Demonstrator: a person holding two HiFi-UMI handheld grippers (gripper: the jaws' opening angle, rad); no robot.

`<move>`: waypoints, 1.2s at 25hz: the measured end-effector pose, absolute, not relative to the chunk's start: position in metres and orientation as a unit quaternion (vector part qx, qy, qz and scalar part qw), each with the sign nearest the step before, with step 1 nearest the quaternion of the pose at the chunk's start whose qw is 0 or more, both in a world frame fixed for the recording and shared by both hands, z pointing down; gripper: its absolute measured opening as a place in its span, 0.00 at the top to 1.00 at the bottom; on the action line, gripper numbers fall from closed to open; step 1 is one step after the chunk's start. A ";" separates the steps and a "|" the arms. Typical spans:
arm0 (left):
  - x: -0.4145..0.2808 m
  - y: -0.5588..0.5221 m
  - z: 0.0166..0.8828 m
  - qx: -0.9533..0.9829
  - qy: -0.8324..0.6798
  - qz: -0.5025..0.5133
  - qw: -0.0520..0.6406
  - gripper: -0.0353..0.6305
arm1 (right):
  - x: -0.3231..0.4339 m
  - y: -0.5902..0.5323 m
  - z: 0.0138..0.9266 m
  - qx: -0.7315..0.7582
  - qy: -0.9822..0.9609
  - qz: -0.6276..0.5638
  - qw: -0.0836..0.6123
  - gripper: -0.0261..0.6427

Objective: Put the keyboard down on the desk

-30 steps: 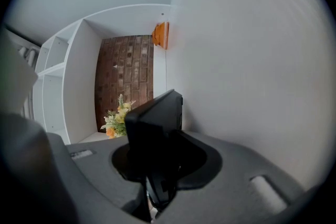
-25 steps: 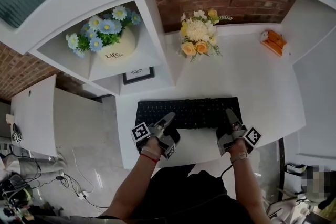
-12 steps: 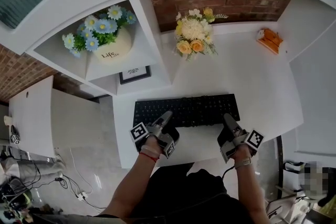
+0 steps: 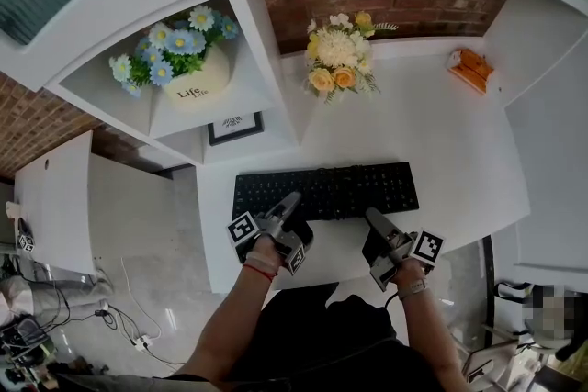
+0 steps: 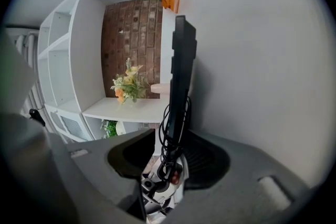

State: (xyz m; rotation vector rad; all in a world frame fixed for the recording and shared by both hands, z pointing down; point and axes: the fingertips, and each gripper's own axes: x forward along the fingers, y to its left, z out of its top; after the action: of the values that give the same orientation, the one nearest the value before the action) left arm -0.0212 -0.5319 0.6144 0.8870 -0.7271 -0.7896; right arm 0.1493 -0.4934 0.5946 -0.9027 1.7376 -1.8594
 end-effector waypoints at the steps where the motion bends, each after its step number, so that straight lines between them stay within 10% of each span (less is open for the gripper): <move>1: -0.021 -0.532 0.614 0.410 -0.334 -0.364 0.767 0.82 | 0.150 -0.493 0.596 -0.330 0.624 -0.674 0.219 0.73; 16: 0.000 -0.509 0.577 0.590 -0.255 -0.246 0.725 0.49 | 0.155 -0.492 0.600 -0.349 0.579 -0.686 0.269 0.84; 30: 0.003 -0.456 0.601 0.767 -0.282 0.115 0.564 0.68 | 0.155 -0.492 0.605 -0.352 0.569 -0.693 0.268 0.84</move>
State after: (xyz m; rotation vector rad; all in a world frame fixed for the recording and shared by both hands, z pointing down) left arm 0.0032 -0.4555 0.6012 1.8054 -0.6627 0.2702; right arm 0.1549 -0.4917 0.6052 -0.9500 1.5344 -1.8696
